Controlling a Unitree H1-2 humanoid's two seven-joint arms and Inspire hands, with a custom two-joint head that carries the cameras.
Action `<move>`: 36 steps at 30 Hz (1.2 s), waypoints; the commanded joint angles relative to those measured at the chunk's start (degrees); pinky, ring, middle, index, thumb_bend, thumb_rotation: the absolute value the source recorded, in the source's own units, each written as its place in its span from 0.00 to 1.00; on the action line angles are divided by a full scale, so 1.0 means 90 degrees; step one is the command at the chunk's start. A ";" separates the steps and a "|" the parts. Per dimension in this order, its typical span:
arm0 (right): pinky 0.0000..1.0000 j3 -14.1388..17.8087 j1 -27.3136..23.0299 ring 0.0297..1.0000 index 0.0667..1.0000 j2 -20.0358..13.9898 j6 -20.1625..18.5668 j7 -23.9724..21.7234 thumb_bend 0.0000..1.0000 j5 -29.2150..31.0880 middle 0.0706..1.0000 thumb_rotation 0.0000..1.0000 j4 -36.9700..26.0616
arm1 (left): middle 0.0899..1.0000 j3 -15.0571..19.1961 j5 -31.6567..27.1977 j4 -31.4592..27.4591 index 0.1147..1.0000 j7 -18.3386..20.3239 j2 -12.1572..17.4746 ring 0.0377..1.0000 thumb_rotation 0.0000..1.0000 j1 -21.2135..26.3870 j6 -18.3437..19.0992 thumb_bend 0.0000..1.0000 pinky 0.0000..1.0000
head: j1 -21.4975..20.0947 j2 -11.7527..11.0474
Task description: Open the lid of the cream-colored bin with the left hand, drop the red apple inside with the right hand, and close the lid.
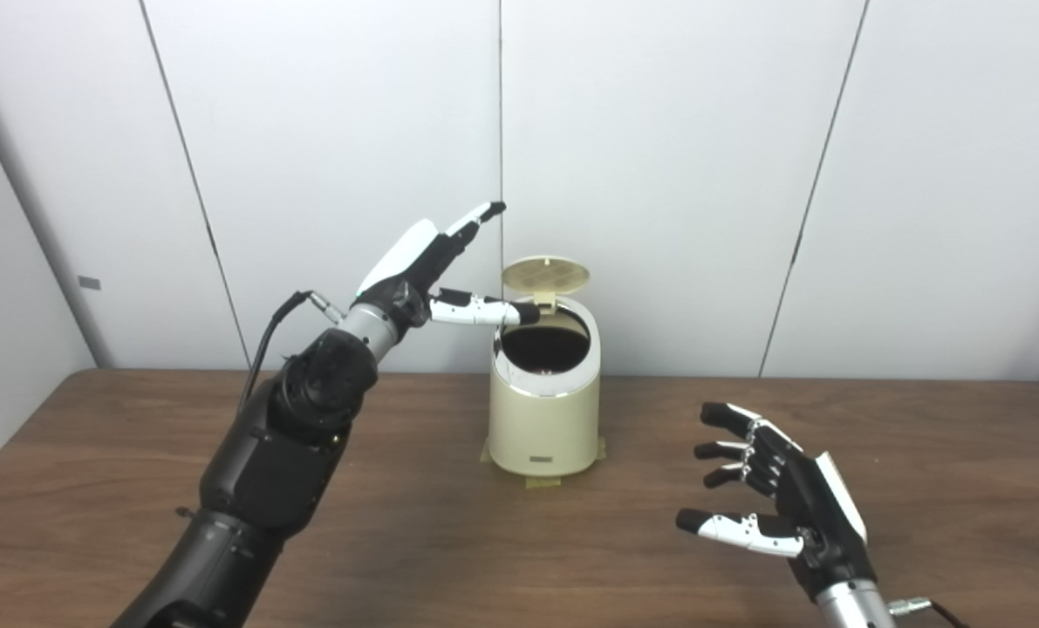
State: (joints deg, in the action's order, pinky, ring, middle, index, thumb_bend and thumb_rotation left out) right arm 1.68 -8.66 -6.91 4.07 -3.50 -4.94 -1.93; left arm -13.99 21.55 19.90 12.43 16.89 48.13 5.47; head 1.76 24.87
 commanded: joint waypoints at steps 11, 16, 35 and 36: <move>0.48 -0.0018 -0.0262 0.66 0.74 0.0092 -0.0009 0.0076 0.77 0.0005 0.79 0.17 -0.0336 | 0.97 -0.0149 -0.0217 -0.0021 0.91 0.0952 0.0159 1.00 0.44 0.0531 -0.0123 1.00 1.00 | -0.0141 0.0005; 0.48 -0.0035 -0.0251 0.66 0.74 0.0093 -0.0078 0.0047 0.76 0.0030 0.80 0.16 -0.0390 | 0.97 -0.0069 -0.0605 -0.0003 0.90 0.1453 0.0186 1.00 0.42 0.0552 -0.0140 1.00 1.00 | -0.0133 0.0026; 0.48 -0.0160 -0.0282 0.66 0.72 0.0118 -0.0262 0.0064 0.76 -0.0132 0.78 0.16 -0.0375 | 1.00 -0.0122 -0.0643 -0.0521 0.86 0.1824 0.0419 1.00 0.44 0.0324 -0.0070 1.00 1.00 | -0.0175 0.0077; 0.48 -0.0165 -0.0283 0.66 0.72 0.0118 -0.0263 0.0069 0.76 -0.0150 0.78 0.16 -0.0379 | 1.00 -0.0137 -0.0615 -0.0541 0.86 0.1819 0.0427 1.00 0.45 0.0320 -0.0086 1.00 1.00 | -0.0175 0.0077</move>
State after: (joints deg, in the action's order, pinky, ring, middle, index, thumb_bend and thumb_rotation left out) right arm 0.28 -8.87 -5.90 0.65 -3.63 -6.10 -3.45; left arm -15.58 15.64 17.29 29.66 19.60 48.74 6.23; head 0.18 25.49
